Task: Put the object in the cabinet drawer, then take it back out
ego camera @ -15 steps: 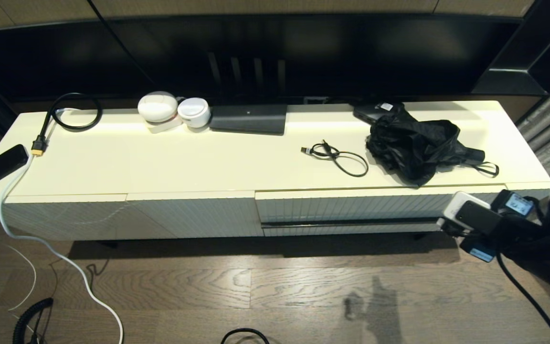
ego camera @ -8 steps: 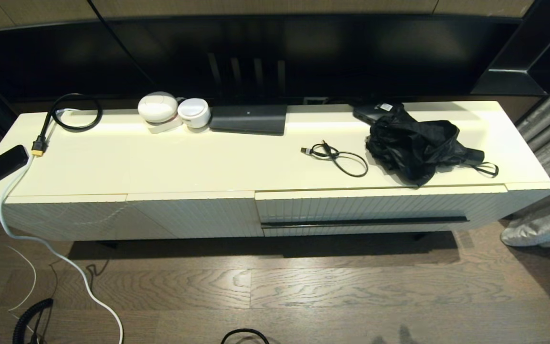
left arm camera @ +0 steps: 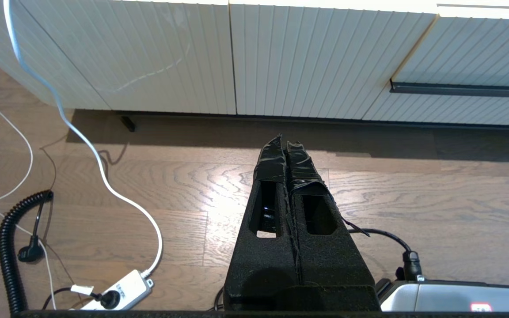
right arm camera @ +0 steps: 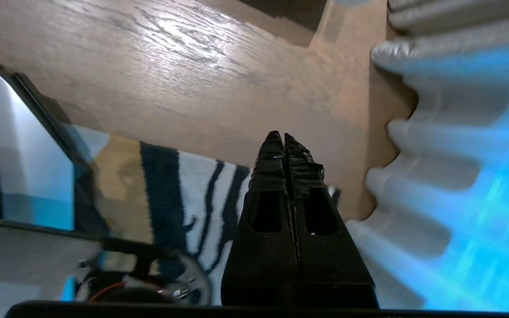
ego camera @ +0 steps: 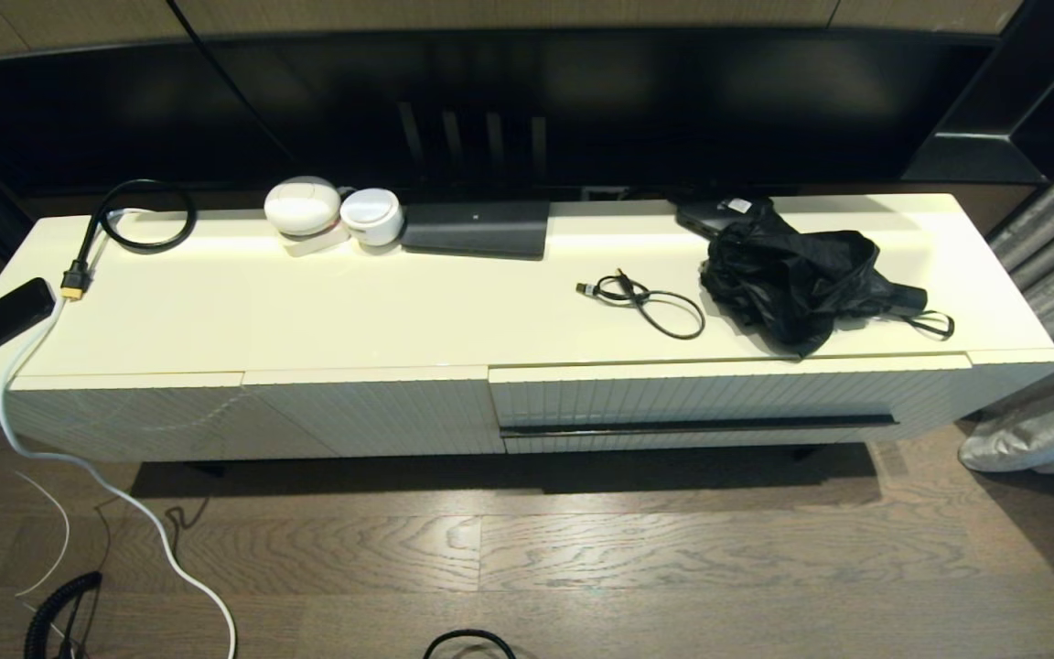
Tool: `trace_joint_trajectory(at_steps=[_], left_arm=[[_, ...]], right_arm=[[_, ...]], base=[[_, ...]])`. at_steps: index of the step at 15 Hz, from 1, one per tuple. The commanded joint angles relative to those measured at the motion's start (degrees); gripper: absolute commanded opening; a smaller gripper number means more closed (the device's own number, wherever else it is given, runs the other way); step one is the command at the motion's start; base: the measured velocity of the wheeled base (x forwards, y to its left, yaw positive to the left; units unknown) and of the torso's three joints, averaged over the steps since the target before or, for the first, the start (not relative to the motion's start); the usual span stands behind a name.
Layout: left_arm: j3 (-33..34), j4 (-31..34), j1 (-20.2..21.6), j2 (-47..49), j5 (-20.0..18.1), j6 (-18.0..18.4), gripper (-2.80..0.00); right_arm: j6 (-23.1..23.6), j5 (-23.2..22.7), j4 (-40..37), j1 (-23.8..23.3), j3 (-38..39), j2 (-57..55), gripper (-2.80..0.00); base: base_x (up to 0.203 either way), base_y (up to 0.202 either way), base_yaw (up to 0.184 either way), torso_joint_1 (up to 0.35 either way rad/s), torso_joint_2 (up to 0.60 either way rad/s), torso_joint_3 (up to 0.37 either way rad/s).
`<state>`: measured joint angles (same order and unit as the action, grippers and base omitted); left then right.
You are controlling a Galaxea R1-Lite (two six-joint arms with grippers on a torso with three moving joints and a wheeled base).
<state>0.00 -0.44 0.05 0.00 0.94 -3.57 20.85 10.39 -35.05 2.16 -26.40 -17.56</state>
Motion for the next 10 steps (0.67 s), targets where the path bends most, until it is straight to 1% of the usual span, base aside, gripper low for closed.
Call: trace_joint_trajectory(at_steps=[1, 2, 4, 5, 6, 7, 9, 10], left_arm=[[0.07, -0.03, -0.03, 0.0, 0.03, -0.03, -2.8], [0.0, 0.0, 0.04, 0.0, 0.03, -0.03, -2.8], [0.0, 0.0, 0.02, 0.0, 0.03, -0.03, -2.8], [0.0, -0.05, 0.02, 0.0, 0.03, -0.03, -2.8], [0.0, 0.0, 0.04, 0.0, 0.03, -0.03, -2.8], [0.0, 0.0, 0.04, 0.0, 0.03, -0.03, -2.8], [0.0, 0.0, 0.04, 0.0, 0.03, -0.03, -2.8], [0.0, 0.0, 0.04, 0.0, 0.03, -0.03, -2.8]], right_arm=[[-4.63, -0.44, -1.14, -2.06, 2.78, 9.1, -2.8], [-6.25, -0.73, -1.31, -2.36, 4.44, 10.71, -2.8], [-7.21, -1.72, -1.38, -2.37, 6.94, 15.67, -2.8], [-8.19, -3.25, -1.25, -2.35, 7.87, 17.25, -2.8], [-10.93, -4.51, -0.8, -2.34, 8.35, 17.53, -2.8], [-11.99, -4.84, 0.79, -2.34, 8.89, 17.56, -2.8], [-12.33, -5.69, 4.59, -2.34, 10.67, 17.56, -2.8], [-12.26, -6.3, 7.66, -2.34, 11.65, 17.56, -2.8]], base=[[0.0, 0.0, 0.0, 0.0, 0.0, 0.0], [0.0, 0.0, 0.0, 0.0, 0.0, 0.0], [0.0, 0.0, 0.0, 0.0, 0.0, 0.0], [0.0, 0.0, 0.0, 0.0, 0.0, 0.0], [0.0, 0.0, 0.0, 0.0, 0.0, 0.0], [0.0, 0.0, 0.0, 0.0, 0.0, 0.0], [0.0, 0.0, 0.0, 0.0, 0.0, 0.0], [0.0, 0.0, 0.0, 0.0, 0.0, 0.0]])
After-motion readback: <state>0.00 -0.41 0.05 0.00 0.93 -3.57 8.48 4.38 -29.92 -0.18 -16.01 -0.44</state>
